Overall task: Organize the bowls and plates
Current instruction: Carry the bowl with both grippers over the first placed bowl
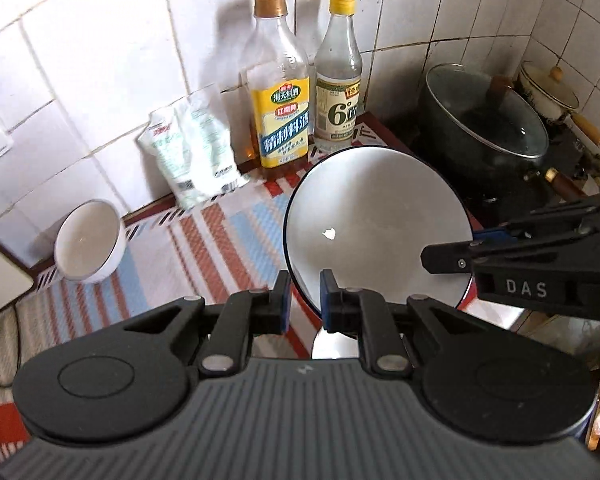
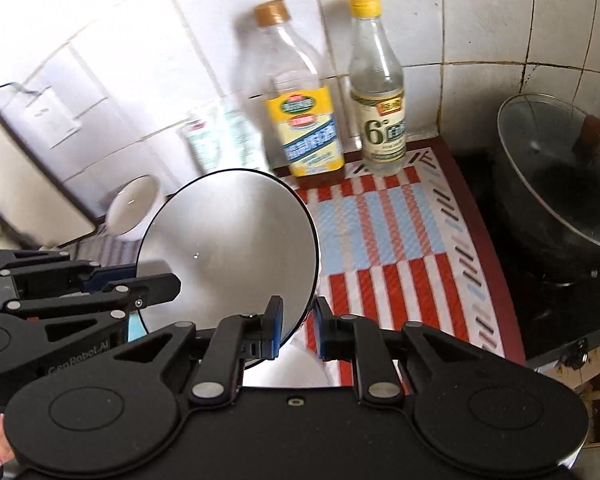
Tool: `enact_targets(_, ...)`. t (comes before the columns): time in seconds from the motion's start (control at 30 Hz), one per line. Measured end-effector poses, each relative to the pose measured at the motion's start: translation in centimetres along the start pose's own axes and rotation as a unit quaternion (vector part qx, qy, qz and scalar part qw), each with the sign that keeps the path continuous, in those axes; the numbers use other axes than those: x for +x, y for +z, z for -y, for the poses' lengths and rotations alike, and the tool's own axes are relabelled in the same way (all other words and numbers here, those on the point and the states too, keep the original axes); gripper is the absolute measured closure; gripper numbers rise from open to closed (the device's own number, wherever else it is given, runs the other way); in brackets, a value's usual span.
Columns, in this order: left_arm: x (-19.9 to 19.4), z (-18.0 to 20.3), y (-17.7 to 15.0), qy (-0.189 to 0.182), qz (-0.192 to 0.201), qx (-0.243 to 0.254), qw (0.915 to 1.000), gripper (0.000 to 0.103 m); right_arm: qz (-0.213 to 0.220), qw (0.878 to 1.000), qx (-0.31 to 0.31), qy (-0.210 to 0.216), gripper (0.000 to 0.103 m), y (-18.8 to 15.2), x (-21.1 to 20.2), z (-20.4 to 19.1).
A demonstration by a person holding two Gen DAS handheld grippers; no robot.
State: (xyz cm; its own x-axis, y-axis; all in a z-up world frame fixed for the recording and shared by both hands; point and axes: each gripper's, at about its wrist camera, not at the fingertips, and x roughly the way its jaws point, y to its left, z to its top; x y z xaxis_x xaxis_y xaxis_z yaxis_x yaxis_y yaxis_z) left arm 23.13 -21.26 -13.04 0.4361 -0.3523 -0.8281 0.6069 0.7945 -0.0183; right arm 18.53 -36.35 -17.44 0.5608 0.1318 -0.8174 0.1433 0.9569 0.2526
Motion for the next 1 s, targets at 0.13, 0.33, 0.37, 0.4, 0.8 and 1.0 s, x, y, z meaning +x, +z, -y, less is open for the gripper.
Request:
enact_targets(0.13,-1.9,0.5,-2.1,0.008,0.006,-0.004,0.9999,0.09,0.001,1.0,-0.007,0.011,0.083,-1.9,-1.7,-0.8)
enact_targets(0.33,-2.6,1.0,-4.8,0.015,-0.001,-0.019,0.9997,0.09,0.0,1.0,-0.019,0.015,0.083,-4.1,-2.9,-1.8)
enact_targets(0.37,-2.7,1.0,-5.3,0.014,-0.003,-0.023,0.9996,0.09,-0.001,1.0,-0.023,0.014,0.083,-4.4,-3.0,-2.0)
enact_targets(0.4,-2.7,1.0,-5.7,0.013,-0.006,-0.026,0.9996,0.09,-0.003,1.0,-0.026,0.014,0.083,-4.8,-2.9,-2.1)
enact_targets(0.8,-0.9,1.3,-8.9,0.007,-0.031,-0.057,0.9978,0.09,-0.032,0.999,-0.042,0.005,0.083,-7.4,-2.0,-2.7)
enact_targets(1.0,0.5,1.7,-9.7,0.007,-0.032,-0.059,0.9977,0.09,-0.038,0.998,-0.05,-0.006,0.083,-8.4,-0.8,-2.4)
